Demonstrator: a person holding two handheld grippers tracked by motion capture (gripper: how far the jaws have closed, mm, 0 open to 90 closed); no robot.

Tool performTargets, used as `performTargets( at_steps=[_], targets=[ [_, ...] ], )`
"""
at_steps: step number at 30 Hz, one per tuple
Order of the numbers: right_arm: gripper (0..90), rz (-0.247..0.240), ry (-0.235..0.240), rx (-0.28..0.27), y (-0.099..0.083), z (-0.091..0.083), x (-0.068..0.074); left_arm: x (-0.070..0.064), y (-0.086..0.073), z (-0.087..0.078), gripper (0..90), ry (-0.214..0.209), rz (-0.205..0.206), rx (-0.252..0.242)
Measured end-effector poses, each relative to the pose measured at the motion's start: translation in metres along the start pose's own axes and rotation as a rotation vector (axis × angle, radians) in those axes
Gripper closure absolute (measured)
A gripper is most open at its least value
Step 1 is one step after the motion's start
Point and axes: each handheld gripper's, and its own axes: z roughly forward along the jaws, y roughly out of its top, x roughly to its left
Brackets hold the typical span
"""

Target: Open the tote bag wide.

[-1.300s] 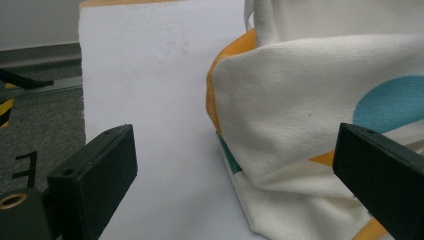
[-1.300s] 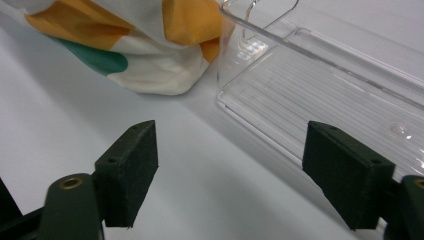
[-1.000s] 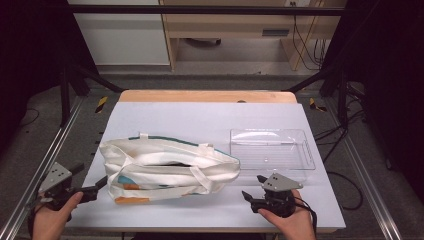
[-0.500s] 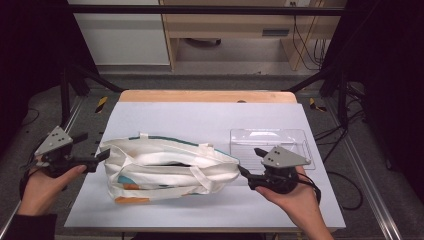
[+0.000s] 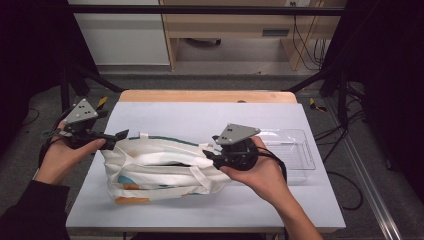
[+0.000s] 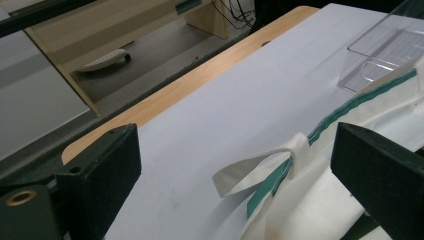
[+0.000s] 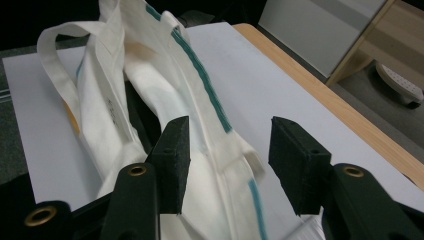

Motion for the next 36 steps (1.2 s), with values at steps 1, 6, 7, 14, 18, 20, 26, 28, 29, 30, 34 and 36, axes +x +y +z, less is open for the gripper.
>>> performTargets(
  at_steps=[1,6,7,14,18,20,26,28,29,30,34,36],
  targets=[
    [51.6,0.009,0.021,-0.001,0.003,0.004,0.002,-0.002,0.004,0.002,8.2,0.0,0.019,0.007],
    [56.2,0.01,0.085,0.006,0.013,0.025,0.023,-0.016,0.021,0.004,16.8,-0.011,0.04,0.002],
    [56.3,-0.004,0.089,0.018,0.015,0.03,0.03,-0.019,0.023,0.004,18.4,-0.013,0.049,0.008],
    [55.1,-0.049,0.152,0.092,0.032,0.067,0.058,-0.034,0.029,-0.001,22.2,-0.026,0.102,0.034],
    [54.7,-0.067,0.172,0.196,0.034,0.09,0.065,-0.032,0.025,0.001,23.5,-0.046,0.101,0.058],
    [63.9,-0.078,0.171,0.243,0.031,0.098,0.068,-0.032,0.024,0.003,24.0,-0.056,0.105,0.069],
    [88.8,-0.127,0.192,0.235,0.024,0.09,0.084,-0.035,0.023,0.002,25.3,-0.071,0.133,0.097],
    [88.8,-0.136,0.2,0.198,0.021,0.081,0.091,-0.037,0.024,0.003,25.4,-0.071,0.148,0.122],
    [88.8,-0.134,0.209,0.177,0.019,0.077,0.095,-0.038,0.024,0.005,25.4,-0.07,0.152,0.137],
    [88.8,-0.134,0.216,0.164,0.016,0.073,0.099,-0.038,0.024,0.007,25.4,-0.076,0.157,0.156],
    [88.8,-0.154,0.233,0.141,0.002,0.065,0.114,-0.038,0.023,0.02,25.7,-0.075,0.183,0.214],
    [88.9,-0.152,0.241,0.132,-0.004,0.065,0.118,-0.036,0.022,0.025,25.4,-0.083,0.17,0.219]
  ],
)
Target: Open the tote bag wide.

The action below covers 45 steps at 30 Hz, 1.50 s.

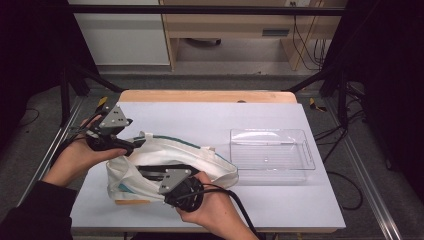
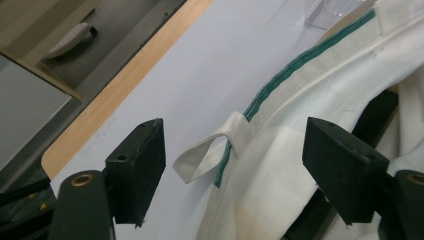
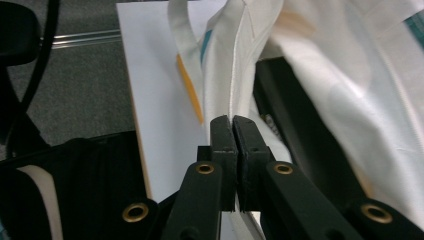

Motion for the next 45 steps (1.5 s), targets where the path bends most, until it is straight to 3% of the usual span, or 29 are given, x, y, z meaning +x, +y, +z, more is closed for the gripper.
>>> performTargets(
  at_steps=[7,11,16,21,26,31,38,45],
  targets=[
    [88.8,0.003,0.024,-0.023,-0.015,0.004,0.007,0.009,-0.005,0.028,25.3,-0.065,0.0,0.08],
    [88.6,0.001,0.038,-0.026,-0.019,0.005,0.009,0.011,-0.01,0.041,27.0,-0.078,0.014,0.117],
    [88.4,0.009,0.049,-0.027,-0.022,0.006,0.009,0.008,-0.01,0.051,37.5,-0.108,0.048,0.158],
    [88.6,0.009,0.049,-0.028,-0.022,0.005,0.01,0.007,-0.007,0.058,57.1,-0.073,0.061,0.2],
    [89.3,0.008,0.054,-0.024,-0.021,0.006,0.013,0.004,-0.003,0.061,80.0,-0.084,0.088,0.233],
    [89.5,-0.01,0.067,-0.001,-0.022,0.008,0.019,0.008,0.007,0.05,82.0,-0.059,0.066,0.186],
    [89.6,-0.034,0.086,0.009,-0.022,0.005,0.027,0.022,0.026,0.024,82.8,0.043,0.024,0.088],
    [89.7,-0.058,0.119,0.033,-0.027,0.014,0.036,0.033,0.025,0.036,83.2,0.121,-0.022,0.052]
  ],
)
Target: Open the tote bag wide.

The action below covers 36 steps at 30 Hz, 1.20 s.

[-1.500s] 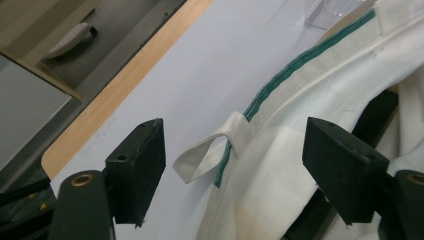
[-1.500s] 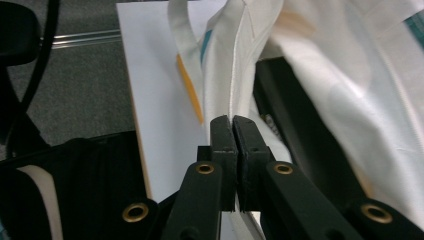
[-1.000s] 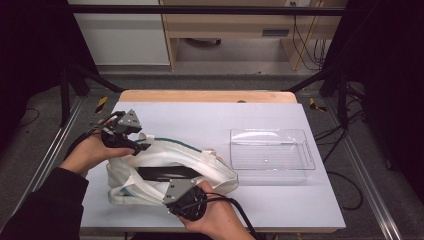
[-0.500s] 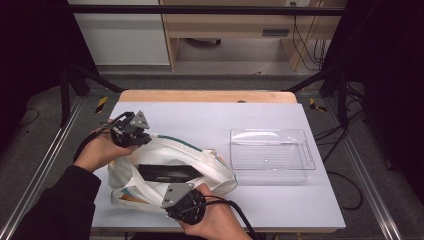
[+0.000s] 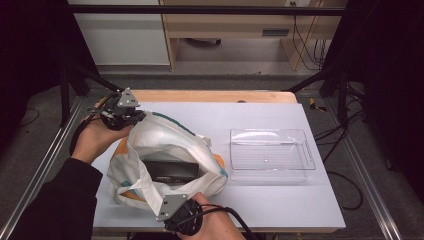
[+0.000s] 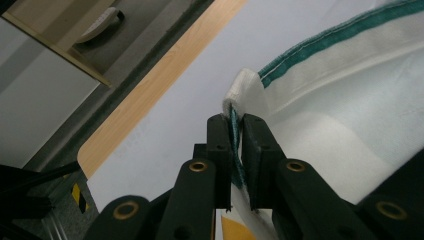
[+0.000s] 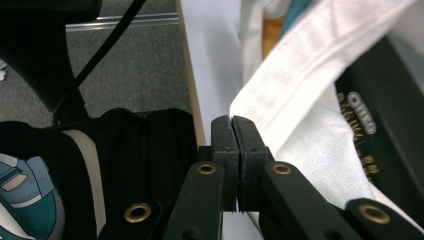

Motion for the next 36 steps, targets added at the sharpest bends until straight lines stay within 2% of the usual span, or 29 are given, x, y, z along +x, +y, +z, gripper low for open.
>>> performTargets(
  at_steps=[3,6,12,22,27,31,34,36],
  targets=[
    [89.7,0.01,0.0,0.006,-0.004,0.005,-0.002,0.002,-0.001,0.014,83.4,0.007,-0.011,-0.004],
    [89.7,0.03,0.004,-0.001,-0.009,0.008,-0.006,0.002,-0.005,0.03,83.4,0.002,-0.04,-0.003],
    [89.7,0.053,0.02,0.012,-0.021,0.021,-0.008,-0.003,-0.012,0.057,83.4,0.002,-0.068,0.007],
    [89.6,0.075,0.046,0.013,-0.028,0.028,-0.012,-0.007,-0.024,0.078,83.7,-0.015,-0.087,0.022],
    [85.3,0.093,0.053,0.011,-0.03,0.028,-0.014,-0.016,-0.027,0.076,85.2,-0.04,-0.063,0.008],
    [72.7,0.113,0.046,-0.016,-0.027,0.019,-0.017,-0.022,-0.028,0.068,77.3,-0.046,-0.049,-0.026],
    [61.3,0.11,0.022,-0.032,-0.022,0.009,-0.019,-0.027,-0.028,0.054,67.8,-0.028,-0.042,-0.055],
    [58.8,0.109,0.003,-0.036,-0.019,0.002,-0.024,-0.029,-0.028,0.045,61.6,-0.019,-0.044,-0.08]
  ],
)
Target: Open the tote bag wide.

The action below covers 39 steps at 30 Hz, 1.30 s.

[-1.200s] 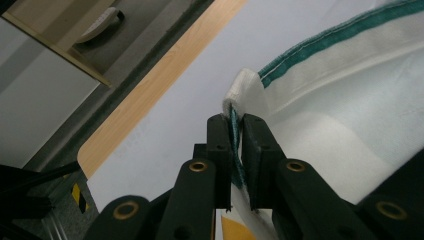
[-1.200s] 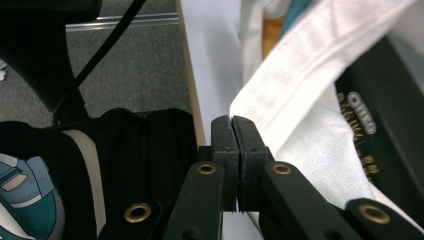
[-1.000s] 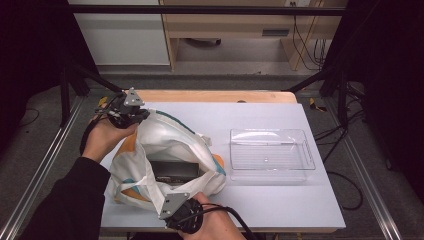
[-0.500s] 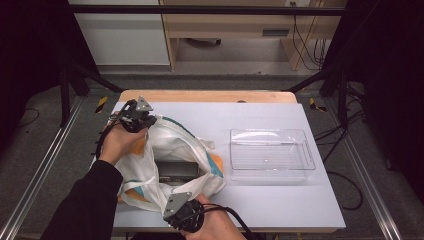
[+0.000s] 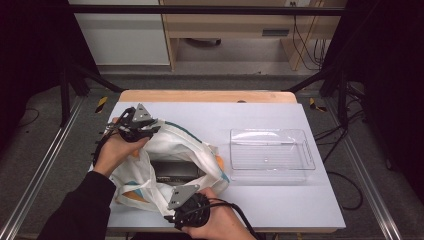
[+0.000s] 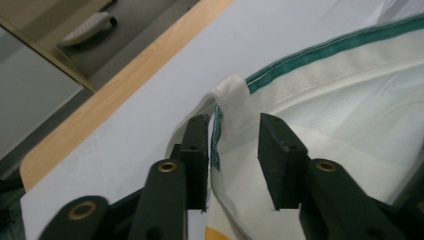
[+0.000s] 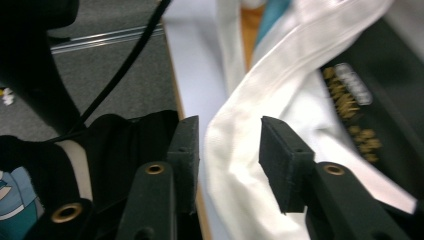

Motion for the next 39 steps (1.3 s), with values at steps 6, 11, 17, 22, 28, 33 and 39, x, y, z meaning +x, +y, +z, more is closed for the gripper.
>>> performTargets(
  at_steps=[6,11,17,22,28,33,39],
  targets=[
    [52.1,0.02,-0.072,-0.018,0.011,-0.024,-0.017,-0.013,-0.003,-0.032,47.6,0.038,-0.011,-0.046],
    [50.7,0.02,-0.147,-0.02,0.022,-0.047,-0.039,-0.034,-0.013,-0.059,43.5,0.076,-0.002,-0.064],
    [50.9,0.035,-0.229,-0.019,0.035,-0.062,-0.072,-0.064,-0.029,-0.085,38.6,0.085,0.009,-0.073],
    [52.7,0.064,-0.289,0.009,0.042,-0.059,-0.101,-0.086,-0.04,-0.093,32.9,0.099,0.005,-0.064],
    [58.6,0.091,-0.3,0.04,0.046,-0.042,-0.125,-0.107,-0.05,-0.087,30.0,0.096,-0.011,-0.068],
    [61.0,0.08,-0.3,0.089,0.05,-0.025,-0.133,-0.116,-0.059,-0.075,30.5,0.083,-0.039,-0.061],
    [60.1,0.09,-0.309,0.148,0.049,-0.009,-0.142,-0.119,-0.069,-0.065,29.2,0.069,-0.063,-0.041]
  ],
)
